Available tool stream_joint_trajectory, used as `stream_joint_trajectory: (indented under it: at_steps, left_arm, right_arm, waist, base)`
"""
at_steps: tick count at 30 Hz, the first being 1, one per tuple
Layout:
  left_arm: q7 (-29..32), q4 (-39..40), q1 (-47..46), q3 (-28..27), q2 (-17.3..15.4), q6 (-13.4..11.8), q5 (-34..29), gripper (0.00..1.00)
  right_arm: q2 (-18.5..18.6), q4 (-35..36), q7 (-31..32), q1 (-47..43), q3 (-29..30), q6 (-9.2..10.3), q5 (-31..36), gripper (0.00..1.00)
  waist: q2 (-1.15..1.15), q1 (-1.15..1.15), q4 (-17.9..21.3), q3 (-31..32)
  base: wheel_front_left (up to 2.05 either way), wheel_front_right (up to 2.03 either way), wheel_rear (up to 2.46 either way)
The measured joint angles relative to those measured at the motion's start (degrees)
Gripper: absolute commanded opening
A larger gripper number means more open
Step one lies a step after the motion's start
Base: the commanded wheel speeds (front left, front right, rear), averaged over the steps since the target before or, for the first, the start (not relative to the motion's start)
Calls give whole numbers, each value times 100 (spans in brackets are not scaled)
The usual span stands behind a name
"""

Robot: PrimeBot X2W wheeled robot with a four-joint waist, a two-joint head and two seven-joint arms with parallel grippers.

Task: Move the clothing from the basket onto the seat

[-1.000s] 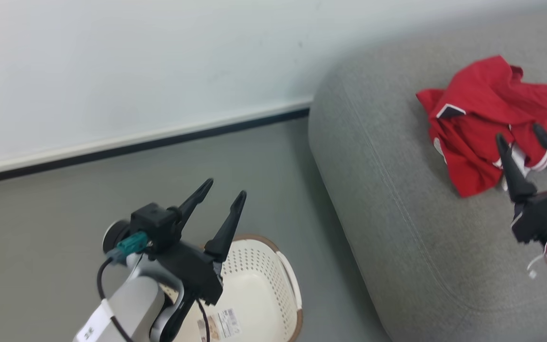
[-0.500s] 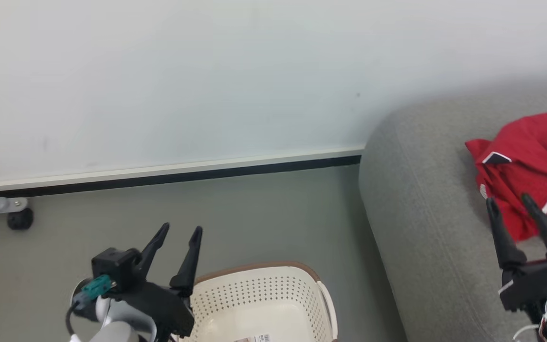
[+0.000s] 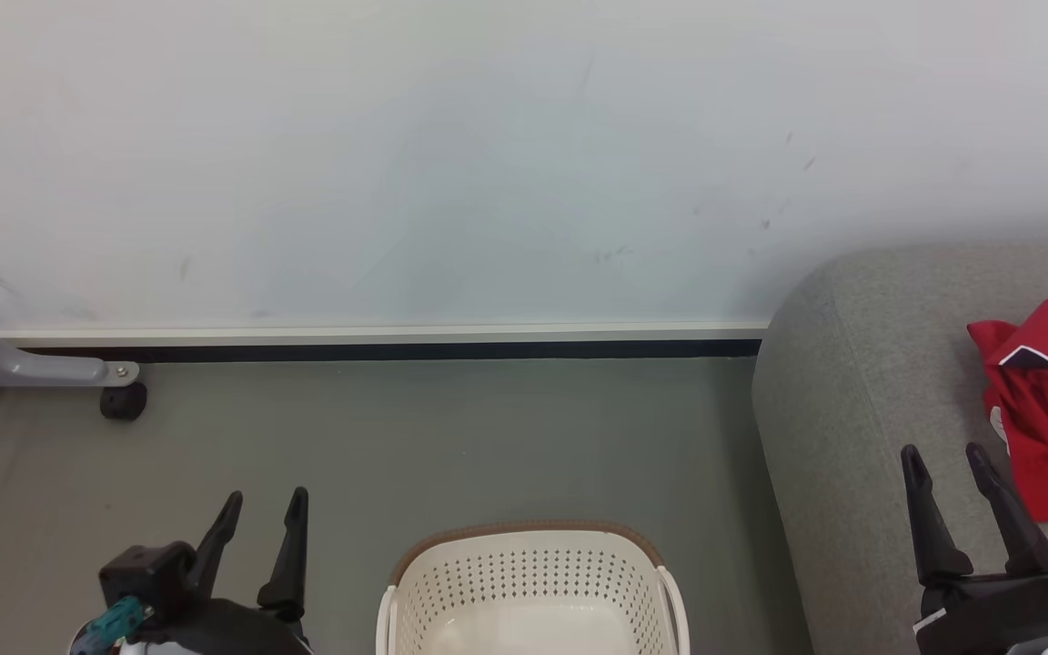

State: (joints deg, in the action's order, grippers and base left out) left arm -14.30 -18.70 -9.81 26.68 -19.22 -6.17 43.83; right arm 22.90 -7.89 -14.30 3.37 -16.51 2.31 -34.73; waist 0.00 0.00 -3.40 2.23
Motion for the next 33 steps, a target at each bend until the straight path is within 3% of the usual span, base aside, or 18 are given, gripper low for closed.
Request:
stream_joint_trajectory:
  at_steps: [9, 33]
  left_arm:
    - [0, 277, 292, -409, 52, -48, -275, 100]
    - [-1, 738, 831, -944, 241, -94, -1034, 100]
  right_arm:
    - [-144, 223, 0, -295, 164, 118, 159, 100]
    - [-305, 470, -24, -405, 365, 113, 506, 100]
  waist:
    - [0, 0, -38, -35]
    - [0, 0, 43, -14]
  base:
    - [0, 0, 0]
    - [0, 0, 0]
